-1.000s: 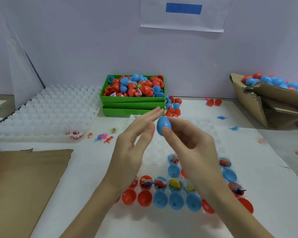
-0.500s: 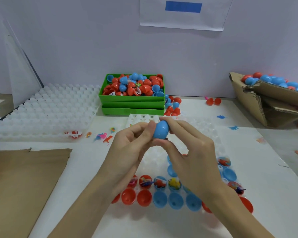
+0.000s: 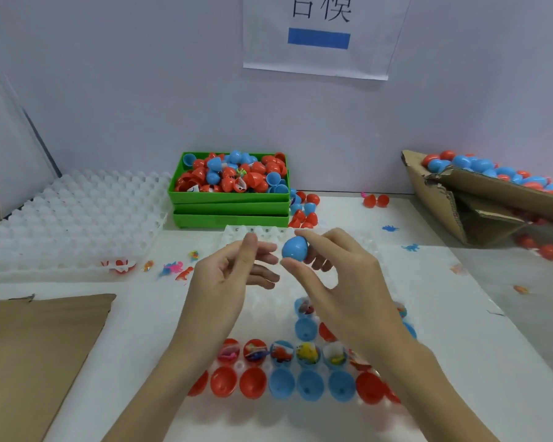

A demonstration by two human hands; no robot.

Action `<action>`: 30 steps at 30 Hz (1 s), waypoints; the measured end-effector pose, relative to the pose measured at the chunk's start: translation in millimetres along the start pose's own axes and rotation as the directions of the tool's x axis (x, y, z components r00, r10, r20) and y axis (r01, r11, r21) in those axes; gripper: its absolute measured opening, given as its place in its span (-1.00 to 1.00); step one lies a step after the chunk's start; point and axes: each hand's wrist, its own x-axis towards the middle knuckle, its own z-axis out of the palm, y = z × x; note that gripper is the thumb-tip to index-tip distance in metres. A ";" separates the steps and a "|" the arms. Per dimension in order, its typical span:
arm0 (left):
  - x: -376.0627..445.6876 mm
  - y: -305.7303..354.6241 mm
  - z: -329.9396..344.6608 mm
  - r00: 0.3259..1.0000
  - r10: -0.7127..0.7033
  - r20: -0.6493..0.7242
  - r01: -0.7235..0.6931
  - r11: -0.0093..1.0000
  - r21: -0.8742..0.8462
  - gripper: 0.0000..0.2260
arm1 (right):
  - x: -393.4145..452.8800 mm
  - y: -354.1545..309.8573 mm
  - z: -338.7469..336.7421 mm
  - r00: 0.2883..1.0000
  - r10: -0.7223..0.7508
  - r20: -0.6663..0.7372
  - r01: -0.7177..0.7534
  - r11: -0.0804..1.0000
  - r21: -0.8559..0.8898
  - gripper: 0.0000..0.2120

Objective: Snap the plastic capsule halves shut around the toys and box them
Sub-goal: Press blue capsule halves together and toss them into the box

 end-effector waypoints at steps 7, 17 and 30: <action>7.3 -8.1 -16.0 0.970 0.079 -0.232 -0.082 0.997 -0.002 -0.61 | 68.0 43.2 -59.4 0.739 0.540 0.402 -0.551 0.143 0.822 -0.73; 5.7 -1.4 -11.7 0.989 0.023 -0.145 -0.028 0.999 -0.032 -0.63 | 111.7 119.9 -116.0 0.762 0.623 0.180 -0.382 0.207 0.901 -0.64; 4.9 -3.2 -12.9 0.998 0.064 0.011 -0.064 0.992 0.107 -0.61 | 31.0 60.7 -46.1 0.915 0.279 0.289 -0.311 0.948 0.070 -0.88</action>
